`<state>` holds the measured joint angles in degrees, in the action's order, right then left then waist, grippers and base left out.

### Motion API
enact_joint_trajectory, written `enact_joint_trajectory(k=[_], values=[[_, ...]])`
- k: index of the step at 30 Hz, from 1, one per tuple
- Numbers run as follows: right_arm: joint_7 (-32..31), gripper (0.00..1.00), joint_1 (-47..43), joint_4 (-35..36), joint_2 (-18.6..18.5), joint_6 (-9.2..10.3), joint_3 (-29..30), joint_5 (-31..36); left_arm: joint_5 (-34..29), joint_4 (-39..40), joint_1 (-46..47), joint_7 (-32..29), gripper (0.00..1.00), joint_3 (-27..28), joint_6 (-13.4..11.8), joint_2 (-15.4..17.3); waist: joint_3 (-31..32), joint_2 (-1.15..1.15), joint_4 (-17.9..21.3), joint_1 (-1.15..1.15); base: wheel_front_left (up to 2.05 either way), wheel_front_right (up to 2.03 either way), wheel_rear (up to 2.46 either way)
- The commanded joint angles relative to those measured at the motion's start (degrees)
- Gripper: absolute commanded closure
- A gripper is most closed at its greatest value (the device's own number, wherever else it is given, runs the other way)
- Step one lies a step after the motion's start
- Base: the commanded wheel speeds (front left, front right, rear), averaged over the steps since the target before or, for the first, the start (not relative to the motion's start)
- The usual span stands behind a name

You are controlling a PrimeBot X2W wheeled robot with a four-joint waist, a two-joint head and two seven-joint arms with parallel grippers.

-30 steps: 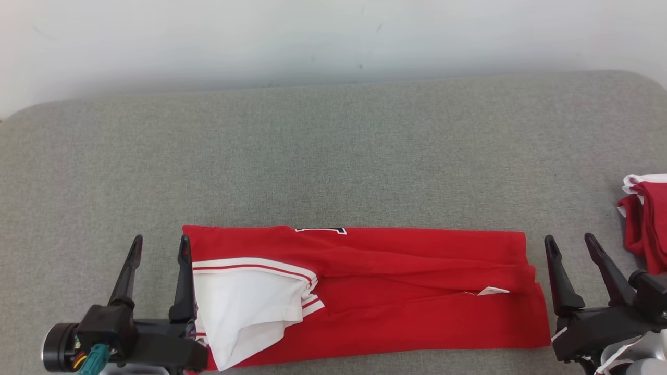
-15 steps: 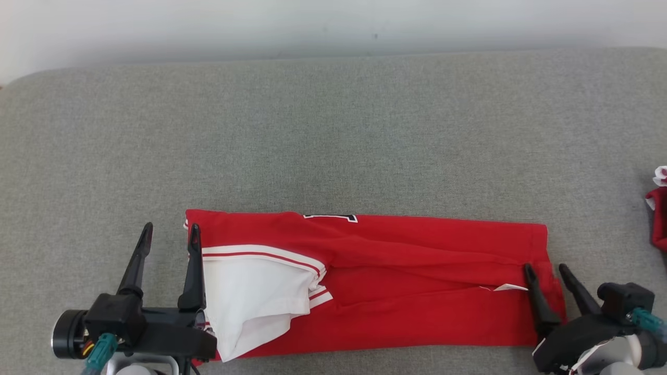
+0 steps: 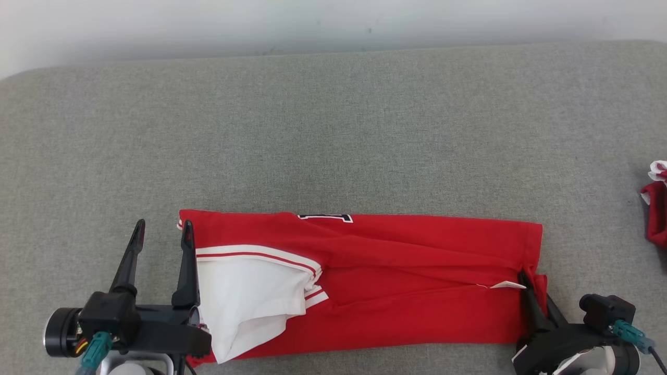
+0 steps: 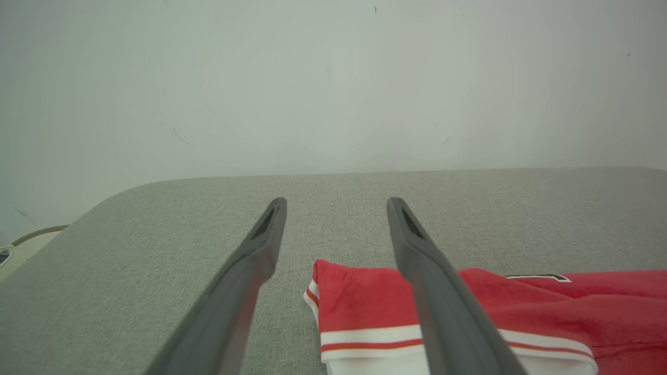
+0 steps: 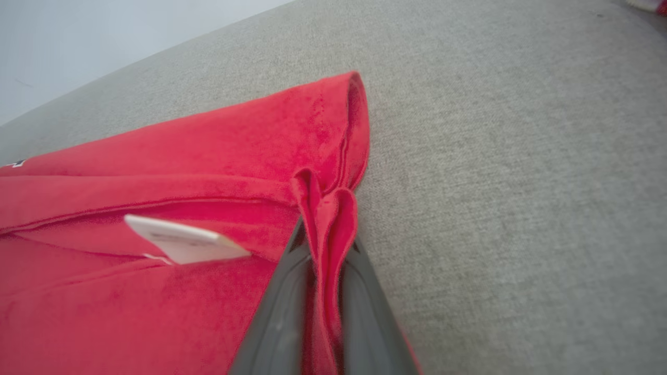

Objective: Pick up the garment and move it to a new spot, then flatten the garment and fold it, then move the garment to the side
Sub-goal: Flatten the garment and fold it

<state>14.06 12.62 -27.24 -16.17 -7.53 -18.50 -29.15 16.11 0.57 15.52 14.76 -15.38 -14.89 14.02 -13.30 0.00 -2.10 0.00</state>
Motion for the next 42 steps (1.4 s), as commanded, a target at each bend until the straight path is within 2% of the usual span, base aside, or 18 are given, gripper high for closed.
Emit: enact_joint_trajectory(k=[1,11,14,18,22,34,42], values=[[-0.33,1.0,-0.4,-1.42,-0.03,0.09,-0.3,-0.55,-0.1,0.06,0.33,0.46,0.0,0.2,-0.18,0.34,-0.09,0.0,0.15,0.0,0.0,0.0,0.0],[1.21,1.0,2.59,-1.22,-5.08,0.09,7.28,-1.11,-0.21,0.69,0.38,0.46,0.0,0.43,-0.57,0.76,-0.45,0.0,1.25,0.0,0.0,0.0,0.0],[1.25,1.0,2.83,-0.3,-7.21,0.09,10.24,-0.14,-0.12,0.84,0.23,0.46,0.0,0.43,-0.69,0.81,-0.51,0.0,1.53,0.0,0.0,0.0,0.0],[1.18,1.0,2.89,3.11,-7.97,0.09,11.32,1.3,-0.04,0.88,0.27,0.46,0.0,0.54,-0.78,0.9,-0.57,0.0,1.97,0.0,0.0,0.0,0.0],[0.39,1.0,3.03,9.65,-7.31,0.09,8.82,2.19,0.11,1.06,-0.18,0.46,0.0,0.82,-1.16,0.93,-0.61,0.0,2.76,0.0,0.0,0.0,0.0],[-9.01,1.0,-0.58,32.02,-3.03,0.08,0.38,4.71,0.23,0.67,0.61,0.46,0.0,0.04,-0.98,0.73,-1.0,0.0,3.54,0.0,0.0,0.0,0.0],[-12.58,1.0,-0.92,38.18,-0.03,0.08,-9.73,3.08,0.47,0.23,1.26,0.46,0.0,-0.64,-0.62,0.42,-1.44,0.0,2.52,0.0,0.0,0.0,0.0]])
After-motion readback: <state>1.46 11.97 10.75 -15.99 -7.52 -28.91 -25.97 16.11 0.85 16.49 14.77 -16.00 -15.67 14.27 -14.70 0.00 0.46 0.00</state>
